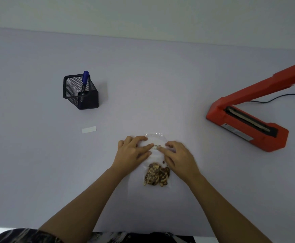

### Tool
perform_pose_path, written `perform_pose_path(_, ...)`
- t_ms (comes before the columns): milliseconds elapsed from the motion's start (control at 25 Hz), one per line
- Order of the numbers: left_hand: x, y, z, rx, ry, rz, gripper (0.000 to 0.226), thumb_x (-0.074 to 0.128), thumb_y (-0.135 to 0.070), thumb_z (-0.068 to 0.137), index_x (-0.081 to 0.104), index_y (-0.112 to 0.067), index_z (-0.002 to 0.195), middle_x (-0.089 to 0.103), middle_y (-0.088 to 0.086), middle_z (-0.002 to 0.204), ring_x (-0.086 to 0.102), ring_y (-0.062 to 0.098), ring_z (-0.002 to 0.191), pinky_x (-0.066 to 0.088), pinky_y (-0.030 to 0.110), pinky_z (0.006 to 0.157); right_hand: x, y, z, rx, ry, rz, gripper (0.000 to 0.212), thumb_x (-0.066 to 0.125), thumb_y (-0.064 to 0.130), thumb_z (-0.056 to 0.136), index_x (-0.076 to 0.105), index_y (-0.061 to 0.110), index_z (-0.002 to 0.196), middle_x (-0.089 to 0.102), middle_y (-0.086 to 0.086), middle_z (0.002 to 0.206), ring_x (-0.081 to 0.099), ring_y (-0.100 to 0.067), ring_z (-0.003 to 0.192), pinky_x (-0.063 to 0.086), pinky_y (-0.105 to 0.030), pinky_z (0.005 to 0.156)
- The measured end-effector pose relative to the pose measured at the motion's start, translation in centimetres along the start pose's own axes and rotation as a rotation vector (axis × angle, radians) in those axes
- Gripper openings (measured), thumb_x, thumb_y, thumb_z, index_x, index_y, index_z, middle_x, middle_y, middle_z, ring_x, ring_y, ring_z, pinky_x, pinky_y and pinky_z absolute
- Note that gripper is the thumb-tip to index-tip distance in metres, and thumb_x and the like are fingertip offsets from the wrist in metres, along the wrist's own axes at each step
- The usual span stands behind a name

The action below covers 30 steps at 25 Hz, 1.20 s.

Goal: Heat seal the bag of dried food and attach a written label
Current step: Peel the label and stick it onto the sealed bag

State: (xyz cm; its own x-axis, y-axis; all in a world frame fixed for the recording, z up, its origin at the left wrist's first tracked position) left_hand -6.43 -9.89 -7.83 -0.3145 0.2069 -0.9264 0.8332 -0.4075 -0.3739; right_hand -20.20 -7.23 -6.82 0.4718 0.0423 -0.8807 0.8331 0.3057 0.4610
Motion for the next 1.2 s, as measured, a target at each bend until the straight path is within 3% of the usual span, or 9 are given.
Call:
perform_pose_path(200, 0.0, -1.0, 0.1, 0.164, -0.051, 0.187, 0.030, 0.047, -0.045, 0.088, 0.066, -0.036, 0.109, 0.067, 0.003, 0.111, 0.062, 0.025, 0.081, 0.043, 0.036, 0.064, 0.3, -0.2, -0.3, -0.028, 0.038, -0.003, 0.036, 0.047, 0.020, 0.085, 0.061, 0.018, 0.118, 0.063, -0.012, 0.108, 0.054, -0.022, 0.099, 0.051, -0.031, 0.081)
perform_pose_path(320, 0.2, -1.5, 0.3, 0.232, -0.042, 0.219, 0.032, 0.046, -0.043, 0.088, 0.061, -0.037, 0.116, 0.066, 0.009, 0.111, 0.061, 0.025, 0.085, 0.043, 0.037, 0.065, 0.5, -0.5, -0.4, -0.020, 0.027, 0.038, 0.035, 0.047, 0.020, 0.086, 0.061, 0.018, 0.118, 0.062, -0.012, 0.110, 0.047, -0.019, 0.103, 0.048, -0.031, 0.086)
perform_pose_path(640, 0.5, -1.2, 0.4, 0.200, 0.029, 0.229, 0.037, 0.038, -0.047, 0.089, 0.049, -0.047, 0.124, 0.061, 0.007, 0.115, 0.060, 0.023, 0.089, 0.044, 0.038, 0.068, 0.5, -0.5, -0.5, -0.027, -0.002, 0.054, 0.034, 0.047, 0.018, 0.087, 0.061, 0.014, 0.118, 0.061, -0.013, 0.109, 0.047, -0.019, 0.104, 0.047, -0.032, 0.089)
perform_pose_path(1040, 0.1, -0.3, 0.4, 0.083, 0.008, 0.052, 0.042, 0.043, -0.049, 0.085, 0.062, -0.031, 0.117, 0.062, 0.000, 0.116, 0.062, 0.022, 0.090, 0.041, 0.038, 0.072, 0.7, -0.6, -0.2, 0.011, 0.036, 0.078, 0.035, 0.047, 0.019, 0.089, 0.057, 0.012, 0.122, 0.059, -0.009, 0.111, 0.047, -0.018, 0.101, 0.042, -0.028, 0.092)
perform_pose_path(1200, -1.5, 0.4, 0.3, -0.109, -0.013, -0.435, 0.050, 0.059, -0.037, 0.086, 0.051, -0.019, 0.132, 0.052, 0.005, 0.127, 0.050, 0.013, 0.109, 0.043, 0.034, 0.092, -0.5, -1.4, -0.1, 0.282, 0.017, 0.401, 0.036, 0.055, 0.017, 0.090, 0.049, 0.014, 0.126, 0.048, 0.002, 0.117, 0.046, -0.006, 0.105, 0.042, -0.021, 0.094)
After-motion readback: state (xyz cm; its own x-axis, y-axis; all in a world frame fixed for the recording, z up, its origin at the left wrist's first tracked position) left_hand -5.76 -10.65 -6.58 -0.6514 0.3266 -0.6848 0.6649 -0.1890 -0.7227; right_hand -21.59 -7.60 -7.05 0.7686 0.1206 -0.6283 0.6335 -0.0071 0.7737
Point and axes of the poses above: each hand's wrist, its own z-axis towards the middle knuckle, its own x-axis out of the palm, y = z × x, the point moved 10 cm from there along z, towards the middle knuckle
